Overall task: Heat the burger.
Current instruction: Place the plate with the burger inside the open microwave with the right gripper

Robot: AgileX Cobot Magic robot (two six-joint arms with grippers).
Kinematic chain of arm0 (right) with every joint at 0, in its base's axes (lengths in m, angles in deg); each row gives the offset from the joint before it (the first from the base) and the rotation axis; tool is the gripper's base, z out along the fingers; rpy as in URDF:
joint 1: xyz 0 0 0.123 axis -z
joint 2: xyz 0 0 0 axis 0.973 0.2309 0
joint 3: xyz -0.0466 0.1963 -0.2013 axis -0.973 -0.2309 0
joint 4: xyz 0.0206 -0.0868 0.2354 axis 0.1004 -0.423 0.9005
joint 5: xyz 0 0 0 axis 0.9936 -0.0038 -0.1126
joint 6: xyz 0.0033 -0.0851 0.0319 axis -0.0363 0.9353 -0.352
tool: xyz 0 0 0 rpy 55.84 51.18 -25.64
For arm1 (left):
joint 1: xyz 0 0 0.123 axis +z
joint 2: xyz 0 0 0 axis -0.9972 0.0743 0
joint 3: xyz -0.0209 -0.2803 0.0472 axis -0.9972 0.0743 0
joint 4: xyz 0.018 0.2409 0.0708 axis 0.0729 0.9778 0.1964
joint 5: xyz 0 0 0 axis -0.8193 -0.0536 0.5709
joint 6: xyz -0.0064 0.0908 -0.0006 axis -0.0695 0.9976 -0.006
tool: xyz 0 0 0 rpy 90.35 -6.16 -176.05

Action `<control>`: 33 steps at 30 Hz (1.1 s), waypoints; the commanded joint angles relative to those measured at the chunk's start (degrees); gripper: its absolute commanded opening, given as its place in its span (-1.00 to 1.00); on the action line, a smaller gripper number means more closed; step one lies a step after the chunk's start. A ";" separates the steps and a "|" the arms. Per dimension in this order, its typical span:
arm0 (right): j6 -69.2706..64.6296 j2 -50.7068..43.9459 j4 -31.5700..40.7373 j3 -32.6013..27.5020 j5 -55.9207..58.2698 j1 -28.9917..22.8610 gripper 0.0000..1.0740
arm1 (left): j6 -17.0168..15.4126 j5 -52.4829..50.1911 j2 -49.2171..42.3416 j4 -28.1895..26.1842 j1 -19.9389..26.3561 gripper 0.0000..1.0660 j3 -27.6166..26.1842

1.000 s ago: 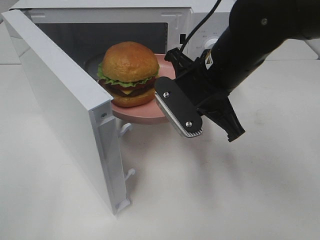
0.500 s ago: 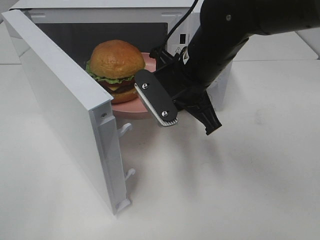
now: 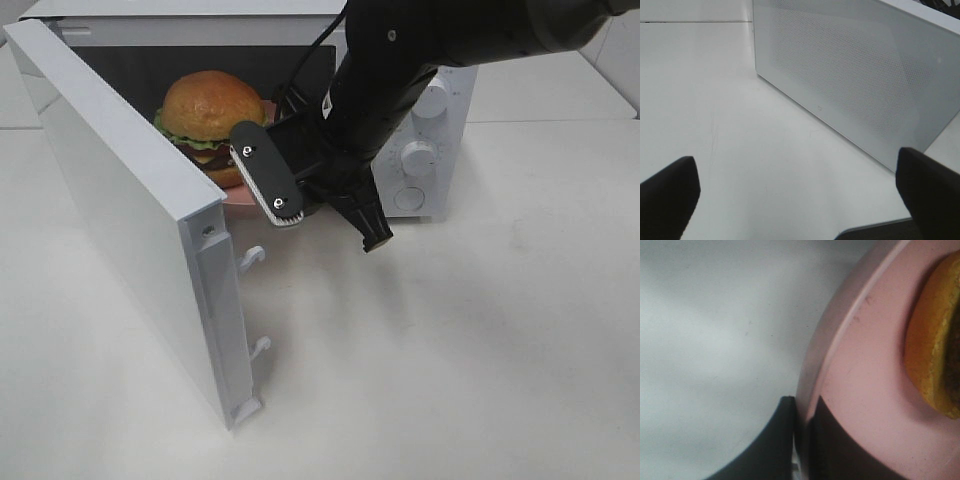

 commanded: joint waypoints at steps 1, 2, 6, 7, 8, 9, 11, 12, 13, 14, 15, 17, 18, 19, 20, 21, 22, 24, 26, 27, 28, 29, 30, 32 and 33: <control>-2.75 0.52 -2.29 3.27 -1.78 0.86 -1.00 | 0.17 -0.52 -0.92 -0.17 -0.11 0.87 -0.06; -2.75 0.52 -2.29 3.27 -1.78 0.86 -1.00 | 0.17 -0.52 -0.92 -0.17 -0.11 0.87 -0.06; -5.16 3.21 -3.78 6.99 -0.06 0.86 -1.00 | 0.17 -0.52 -0.92 -0.17 -0.11 0.87 -0.06; -5.67 3.61 -3.78 7.62 0.17 0.86 -1.00 | 0.17 -0.52 -0.92 -0.17 -0.11 0.87 -0.06; -5.67 3.61 -3.78 7.62 0.17 0.86 -1.00 | 0.17 -0.52 -0.92 -0.17 -0.11 0.87 -0.06; -6.47 4.53 -4.58 9.05 0.29 0.86 -1.00 | 0.17 -0.52 -0.92 -0.17 -0.11 0.87 -0.06; -6.99 4.98 -5.04 9.68 0.29 0.86 -1.00 | 0.17 -0.52 -0.92 -0.17 -0.11 0.87 -0.06; -7.91 5.67 -6.02 10.94 0.29 0.86 -1.00 | 0.17 -0.52 -0.92 -0.17 -0.11 0.87 -0.06; -7.91 5.67 -6.02 10.94 0.29 0.86 -1.00 | 0.17 -0.52 -0.92 -0.17 -0.11 0.87 -0.06; -8.65 6.53 -6.30 12.20 0.29 0.86 -1.00 | 0.17 -0.52 -0.92 -0.17 -0.11 0.87 -0.06; -9.05 7.16 -6.36 12.89 0.29 0.86 -1.00 | 0.17 -0.52 -0.92 -0.17 -0.11 0.87 -0.06; -9.85 8.02 -6.36 14.09 0.40 0.86 -1.00 | 0.17 -0.52 -0.92 -0.17 -0.11 0.87 -0.06; -9.85 8.02 -6.36 14.09 0.40 0.86 -1.00 | 0.17 -0.52 -0.92 -0.17 -0.11 0.87 -0.06; -9.85 8.48 -6.36 14.95 0.46 0.86 -1.00 | 0.17 -0.52 -0.92 -0.17 -0.11 0.87 -0.06; -9.85 9.51 -6.42 16.16 0.74 0.86 -1.00 | 0.17 -0.52 -0.92 -0.17 -0.11 0.87 -0.06; -9.85 9.51 -6.42 16.16 0.74 0.86 -1.00 | 0.17 -0.52 -0.92 -0.17 -0.11 0.87 -0.06; -9.85 10.03 -6.42 16.96 1.03 0.86 -1.00 | 0.17 -0.52 -0.92 -0.17 -0.11 0.87 -0.06; -9.85 11.29 -6.65 18.62 2.06 0.86 -1.00 | 0.17 -0.52 -0.92 -0.17 -0.11 0.87 -0.06; -10.08 13.29 -6.70 21.31 3.44 0.86 -1.00 | 0.17 -0.52 -0.92 -0.17 -0.11 0.87 -0.06; -10.08 13.29 -6.70 21.31 3.44 0.86 -1.00 | 0.17 -0.52 -0.92 -0.17 -0.11 0.87 -0.06; -10.31 14.55 -6.65 22.98 3.44 0.86 -1.00 | 0.17 -0.52 -0.92 -0.17 -0.11 0.87 -0.06; -10.49 15.18 -6.65 23.84 3.44 0.86 -1.00 | 0.17 -0.52 -0.92 -0.17 -0.11 0.87 -0.06; -10.49 15.18 -6.65 23.84 3.44 0.86 -1.00 | 0.17 -0.52 -0.92 -0.17 -0.11 0.87 -0.06; -11.75 16.84 -6.65 26.30 3.50 0.86 -1.00 | 0.17 -0.52 -0.92 -0.17 -0.11 0.87 -0.06; -11.75 16.84 -6.65 26.30 3.50 0.86 -1.00 | 0.17 -0.52 -0.92 -0.17 -0.11 0.87 -0.06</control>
